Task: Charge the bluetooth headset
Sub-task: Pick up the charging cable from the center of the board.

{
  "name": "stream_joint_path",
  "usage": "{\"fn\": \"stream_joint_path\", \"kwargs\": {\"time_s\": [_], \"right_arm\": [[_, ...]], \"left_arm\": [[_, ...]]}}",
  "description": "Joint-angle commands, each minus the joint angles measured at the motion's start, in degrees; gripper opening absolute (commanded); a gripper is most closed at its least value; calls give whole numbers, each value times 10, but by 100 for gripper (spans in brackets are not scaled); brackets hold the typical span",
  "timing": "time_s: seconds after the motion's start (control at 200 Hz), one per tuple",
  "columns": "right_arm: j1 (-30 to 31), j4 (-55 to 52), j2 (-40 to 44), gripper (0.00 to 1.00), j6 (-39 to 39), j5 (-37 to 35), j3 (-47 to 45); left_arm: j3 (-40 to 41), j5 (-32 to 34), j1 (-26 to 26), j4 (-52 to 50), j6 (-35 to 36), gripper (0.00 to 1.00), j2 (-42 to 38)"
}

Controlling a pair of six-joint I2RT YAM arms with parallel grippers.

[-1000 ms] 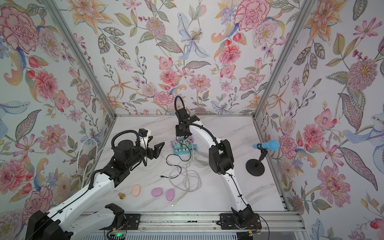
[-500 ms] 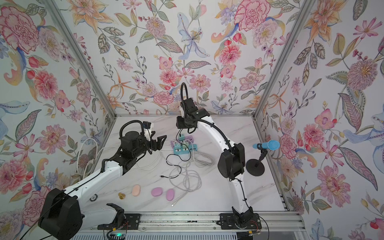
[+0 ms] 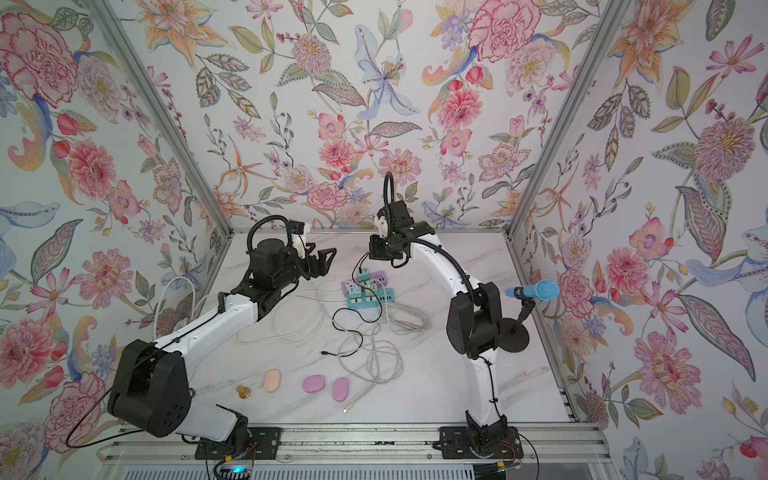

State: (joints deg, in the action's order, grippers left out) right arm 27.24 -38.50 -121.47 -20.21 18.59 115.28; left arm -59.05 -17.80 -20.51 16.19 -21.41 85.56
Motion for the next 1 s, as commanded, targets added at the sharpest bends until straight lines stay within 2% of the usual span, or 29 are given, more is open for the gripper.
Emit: {"fn": "stream_joint_path", "kwargs": {"time_s": [0.0, 0.725, 0.996], "right_arm": [[-3, 47, -27, 0, -2, 42, -9], [12, 82, -92, 0, -35, 41, -34], [20, 91, -90, 0, -34, 8, -81]], "left_arm": [[-10, -14, 8, 3, -11, 81, 6], [58, -27, 38, 10, -21, 80, -31], [79, -24, 44, 6, -19, 80, -54]]}}
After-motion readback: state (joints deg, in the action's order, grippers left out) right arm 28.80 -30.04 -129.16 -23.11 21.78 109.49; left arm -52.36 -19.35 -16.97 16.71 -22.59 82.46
